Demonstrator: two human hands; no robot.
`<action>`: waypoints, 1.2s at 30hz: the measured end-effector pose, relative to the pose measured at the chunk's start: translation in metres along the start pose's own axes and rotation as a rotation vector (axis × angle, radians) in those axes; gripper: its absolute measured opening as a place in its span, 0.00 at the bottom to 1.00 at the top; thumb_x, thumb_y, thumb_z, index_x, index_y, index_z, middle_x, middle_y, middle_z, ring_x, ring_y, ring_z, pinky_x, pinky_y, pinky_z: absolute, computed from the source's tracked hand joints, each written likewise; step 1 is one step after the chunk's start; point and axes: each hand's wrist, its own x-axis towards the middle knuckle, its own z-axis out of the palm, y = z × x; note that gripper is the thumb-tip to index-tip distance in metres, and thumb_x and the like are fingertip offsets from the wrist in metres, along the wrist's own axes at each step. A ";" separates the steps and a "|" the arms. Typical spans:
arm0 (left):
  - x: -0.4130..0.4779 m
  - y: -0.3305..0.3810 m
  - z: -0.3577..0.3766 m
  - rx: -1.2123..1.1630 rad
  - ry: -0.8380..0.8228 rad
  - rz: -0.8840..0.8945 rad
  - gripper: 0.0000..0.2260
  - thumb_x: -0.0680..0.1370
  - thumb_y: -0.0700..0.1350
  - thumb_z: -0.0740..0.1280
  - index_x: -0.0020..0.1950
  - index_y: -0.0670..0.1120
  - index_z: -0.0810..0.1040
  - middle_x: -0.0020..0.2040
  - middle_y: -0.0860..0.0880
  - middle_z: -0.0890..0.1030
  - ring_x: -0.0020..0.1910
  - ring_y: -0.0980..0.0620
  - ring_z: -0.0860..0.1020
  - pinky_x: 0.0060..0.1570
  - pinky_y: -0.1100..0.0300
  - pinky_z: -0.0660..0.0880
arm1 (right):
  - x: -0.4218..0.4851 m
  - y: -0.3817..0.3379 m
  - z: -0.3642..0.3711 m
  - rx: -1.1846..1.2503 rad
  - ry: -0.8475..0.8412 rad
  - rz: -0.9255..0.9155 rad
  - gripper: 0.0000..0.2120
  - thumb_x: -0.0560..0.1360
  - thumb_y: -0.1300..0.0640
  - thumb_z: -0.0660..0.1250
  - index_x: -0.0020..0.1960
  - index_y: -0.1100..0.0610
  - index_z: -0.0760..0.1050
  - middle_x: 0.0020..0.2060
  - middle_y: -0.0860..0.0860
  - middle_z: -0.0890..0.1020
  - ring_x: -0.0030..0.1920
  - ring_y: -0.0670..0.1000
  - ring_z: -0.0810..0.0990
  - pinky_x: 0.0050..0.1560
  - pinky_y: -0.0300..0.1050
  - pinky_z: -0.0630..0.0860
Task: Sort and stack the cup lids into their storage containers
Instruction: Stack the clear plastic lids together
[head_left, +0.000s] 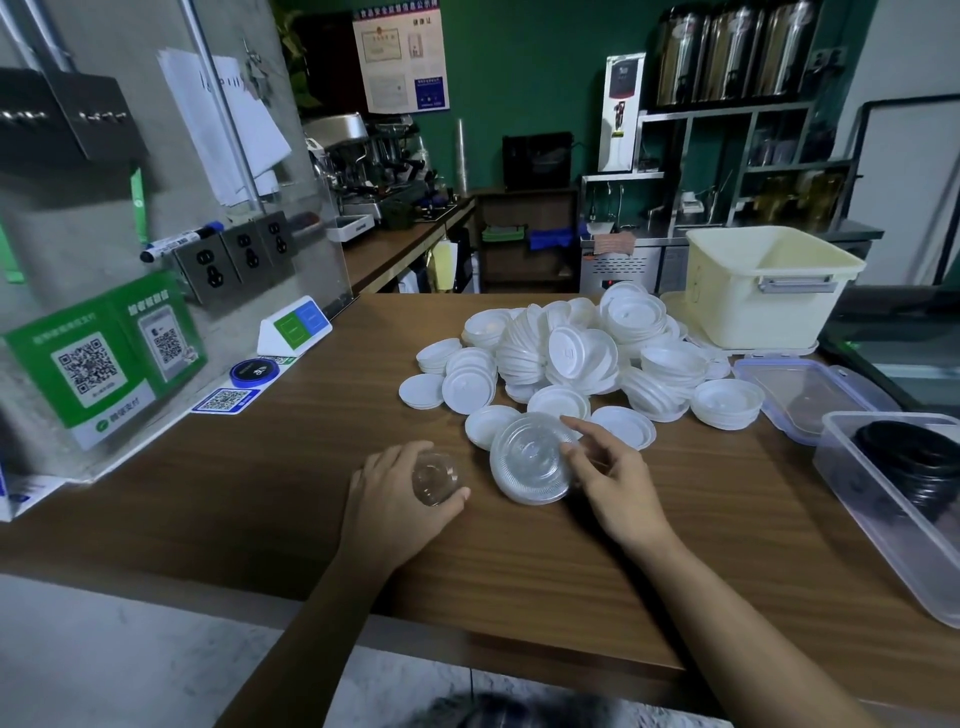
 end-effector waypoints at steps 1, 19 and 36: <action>0.000 0.000 0.000 0.014 0.007 0.006 0.30 0.67 0.66 0.77 0.66 0.57 0.77 0.62 0.57 0.80 0.63 0.50 0.76 0.65 0.51 0.69 | 0.000 0.000 0.000 0.002 -0.002 -0.001 0.15 0.82 0.57 0.71 0.68 0.48 0.81 0.32 0.39 0.77 0.37 0.45 0.76 0.52 0.46 0.77; -0.011 0.024 -0.013 -0.265 0.071 0.290 0.33 0.69 0.65 0.77 0.71 0.54 0.76 0.69 0.61 0.75 0.69 0.57 0.72 0.68 0.58 0.72 | -0.001 -0.003 0.002 0.016 -0.004 -0.032 0.15 0.82 0.57 0.71 0.67 0.45 0.82 0.31 0.40 0.76 0.36 0.42 0.75 0.50 0.40 0.75; -0.003 0.073 0.023 -0.235 0.019 0.440 0.26 0.74 0.65 0.73 0.69 0.55 0.77 0.78 0.58 0.68 0.79 0.58 0.63 0.76 0.56 0.64 | -0.004 -0.006 0.001 0.102 -0.045 0.013 0.18 0.81 0.59 0.73 0.69 0.48 0.80 0.32 0.37 0.80 0.36 0.39 0.78 0.48 0.36 0.75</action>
